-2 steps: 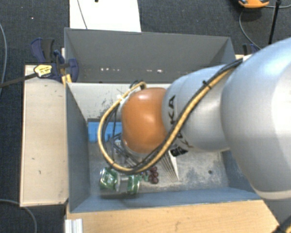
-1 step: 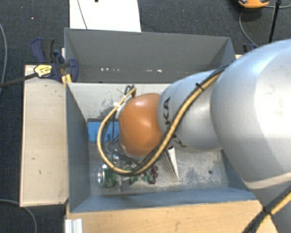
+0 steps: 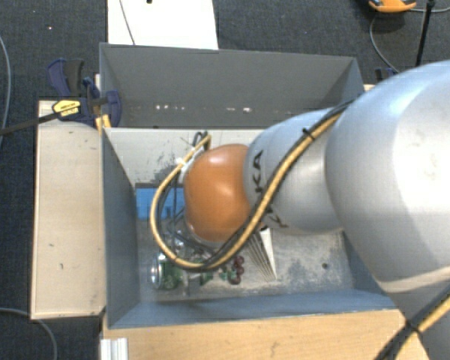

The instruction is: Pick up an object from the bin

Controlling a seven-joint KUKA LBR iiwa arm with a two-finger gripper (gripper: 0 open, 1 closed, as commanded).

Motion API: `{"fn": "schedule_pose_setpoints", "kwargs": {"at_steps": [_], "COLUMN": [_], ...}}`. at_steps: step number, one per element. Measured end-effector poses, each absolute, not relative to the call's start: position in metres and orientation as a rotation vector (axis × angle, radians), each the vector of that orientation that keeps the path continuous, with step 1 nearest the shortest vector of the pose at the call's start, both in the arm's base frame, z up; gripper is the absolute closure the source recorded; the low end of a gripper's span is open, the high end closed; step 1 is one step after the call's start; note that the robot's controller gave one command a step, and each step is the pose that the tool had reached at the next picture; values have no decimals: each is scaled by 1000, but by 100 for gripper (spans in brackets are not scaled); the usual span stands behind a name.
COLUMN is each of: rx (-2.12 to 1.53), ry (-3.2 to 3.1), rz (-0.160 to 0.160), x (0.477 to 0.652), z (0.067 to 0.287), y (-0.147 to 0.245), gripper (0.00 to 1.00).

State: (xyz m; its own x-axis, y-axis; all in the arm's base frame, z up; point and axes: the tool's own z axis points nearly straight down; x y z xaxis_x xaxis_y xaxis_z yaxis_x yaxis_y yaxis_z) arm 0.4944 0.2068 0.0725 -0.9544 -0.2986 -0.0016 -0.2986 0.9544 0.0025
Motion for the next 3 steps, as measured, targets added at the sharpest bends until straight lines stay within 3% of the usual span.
{"fn": "schedule_pose_setpoints", "kwargs": {"at_steps": [1,2,3], "rx": [-474,-557,-691], "ry": [3105,3080,3062], "rz": [4,6,7], "x": [494,515,534], "z": [74,121,72], "y": [207,217,221], "gripper": [100,0,100]}}
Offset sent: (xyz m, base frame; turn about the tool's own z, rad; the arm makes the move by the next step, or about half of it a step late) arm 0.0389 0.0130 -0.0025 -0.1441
